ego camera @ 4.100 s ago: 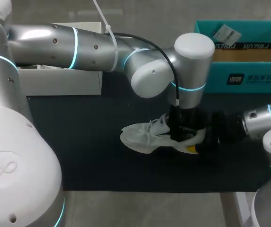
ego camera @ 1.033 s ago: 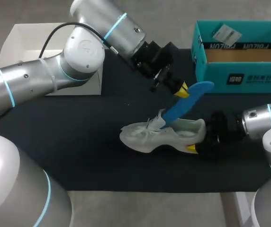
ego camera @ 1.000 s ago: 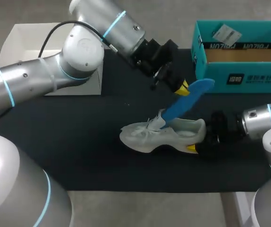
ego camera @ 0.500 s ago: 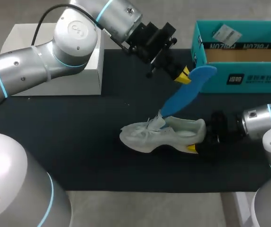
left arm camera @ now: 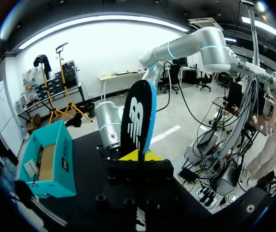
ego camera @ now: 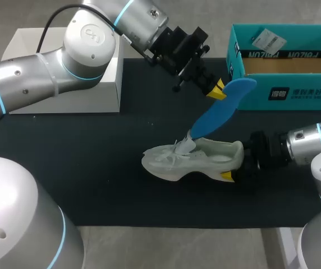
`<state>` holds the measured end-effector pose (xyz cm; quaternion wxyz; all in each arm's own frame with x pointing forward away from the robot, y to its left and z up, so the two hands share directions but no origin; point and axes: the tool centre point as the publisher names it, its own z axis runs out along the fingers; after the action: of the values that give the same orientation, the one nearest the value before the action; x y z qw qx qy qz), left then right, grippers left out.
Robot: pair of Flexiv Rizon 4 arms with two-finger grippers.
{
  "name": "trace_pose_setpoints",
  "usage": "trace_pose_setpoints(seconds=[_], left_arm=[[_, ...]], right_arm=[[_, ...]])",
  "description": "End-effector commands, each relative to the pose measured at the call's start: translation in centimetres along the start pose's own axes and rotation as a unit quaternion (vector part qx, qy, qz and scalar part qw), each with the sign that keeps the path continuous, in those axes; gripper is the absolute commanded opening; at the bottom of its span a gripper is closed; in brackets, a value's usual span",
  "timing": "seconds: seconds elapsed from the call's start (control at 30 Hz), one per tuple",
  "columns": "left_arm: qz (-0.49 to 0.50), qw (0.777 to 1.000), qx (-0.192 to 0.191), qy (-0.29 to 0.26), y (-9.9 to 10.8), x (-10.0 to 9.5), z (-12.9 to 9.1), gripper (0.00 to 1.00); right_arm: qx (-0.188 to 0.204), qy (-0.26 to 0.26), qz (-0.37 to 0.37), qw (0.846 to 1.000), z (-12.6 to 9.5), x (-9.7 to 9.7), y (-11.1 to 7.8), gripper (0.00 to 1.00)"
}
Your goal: Take the shoe out of the shoebox, open the shoe tongue, remove and reinsert the insole, then place the shoe into the shoebox
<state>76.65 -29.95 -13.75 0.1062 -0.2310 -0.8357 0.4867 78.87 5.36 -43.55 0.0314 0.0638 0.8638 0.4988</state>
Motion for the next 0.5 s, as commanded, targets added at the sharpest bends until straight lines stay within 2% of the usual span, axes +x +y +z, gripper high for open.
trace_pose_setpoints(seconds=[0.03,0.17,0.23,0.3,0.33,0.4,0.5], left_arm=[[0.001,1.000,0.001,-0.001,0.1,0.0,0.0,0.00],[0.001,1.000,0.001,-0.001,0.1,0.0,0.0,0.00],[-0.030,0.999,0.032,-0.004,-1.2,2.0,0.6,0.00],[-0.057,0.997,0.045,0.003,-2.2,4.0,0.7,0.00],[-0.073,0.995,0.066,-0.003,-2.8,4.9,0.7,0.00],[-0.084,0.995,0.061,0.001,-3.7,6.6,0.2,0.00],[-0.108,0.991,0.083,-0.005,-4.9,8.5,-0.8,0.00]], right_arm=[[0.002,-0.001,0.000,1.000,0.4,0.1,-0.2,0.00],[0.002,-0.001,0.000,1.000,0.4,0.1,-0.2,0.00],[0.002,-0.001,0.000,1.000,0.4,0.1,-0.2,0.00],[0.002,-0.001,0.000,1.000,0.4,0.1,-0.2,0.00],[0.002,-0.001,0.000,1.000,0.4,0.1,-0.2,0.00],[0.002,-0.001,0.000,1.000,0.4,0.1,-0.2,0.00],[0.002,-0.001,0.000,1.000,0.4,0.1,-0.2,0.00]])
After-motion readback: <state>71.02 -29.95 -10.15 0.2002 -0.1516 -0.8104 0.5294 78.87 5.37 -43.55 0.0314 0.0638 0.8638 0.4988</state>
